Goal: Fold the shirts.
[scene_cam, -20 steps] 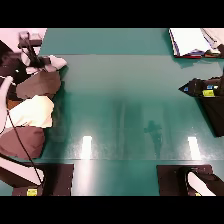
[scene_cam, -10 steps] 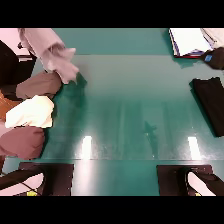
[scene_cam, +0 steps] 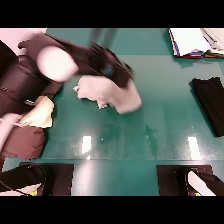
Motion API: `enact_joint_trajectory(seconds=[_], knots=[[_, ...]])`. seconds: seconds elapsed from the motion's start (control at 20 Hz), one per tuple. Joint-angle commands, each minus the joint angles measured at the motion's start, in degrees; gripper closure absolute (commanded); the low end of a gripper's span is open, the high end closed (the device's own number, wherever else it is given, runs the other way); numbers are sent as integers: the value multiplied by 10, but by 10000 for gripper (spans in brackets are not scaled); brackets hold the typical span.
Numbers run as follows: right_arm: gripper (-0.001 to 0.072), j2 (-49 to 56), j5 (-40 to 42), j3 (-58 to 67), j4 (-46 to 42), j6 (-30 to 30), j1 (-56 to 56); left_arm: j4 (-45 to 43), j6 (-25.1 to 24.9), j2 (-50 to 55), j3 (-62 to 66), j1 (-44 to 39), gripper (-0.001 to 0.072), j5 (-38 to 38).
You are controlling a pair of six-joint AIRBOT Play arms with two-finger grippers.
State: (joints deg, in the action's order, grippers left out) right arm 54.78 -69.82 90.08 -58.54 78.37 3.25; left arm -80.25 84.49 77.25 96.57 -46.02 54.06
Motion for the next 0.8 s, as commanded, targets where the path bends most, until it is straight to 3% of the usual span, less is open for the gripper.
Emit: enact_joint_trajectory(seconds=[0.0, 0.1, 0.3, 0.5, 0.75], knots=[[698, 0, -21, -7, 1, 0, 5, 5, -24, 35, -3, -56, 95, -60], [697, 0, -24, -15, 1, 0, 5, -21, -12, 24, 0, -1, 95, -37], [697, 0, -22, -20, 1, 1, 5, -15, 31, 35, 0, 195, 95, 50], [698, 12, -25, -20, 1, 1, 5, 92, 37, 92, -43, 348, 95, 64], [697, 35, -41, -20, 2, 1, 5, 151, 36, 210, -62, 386, 94, 30]])
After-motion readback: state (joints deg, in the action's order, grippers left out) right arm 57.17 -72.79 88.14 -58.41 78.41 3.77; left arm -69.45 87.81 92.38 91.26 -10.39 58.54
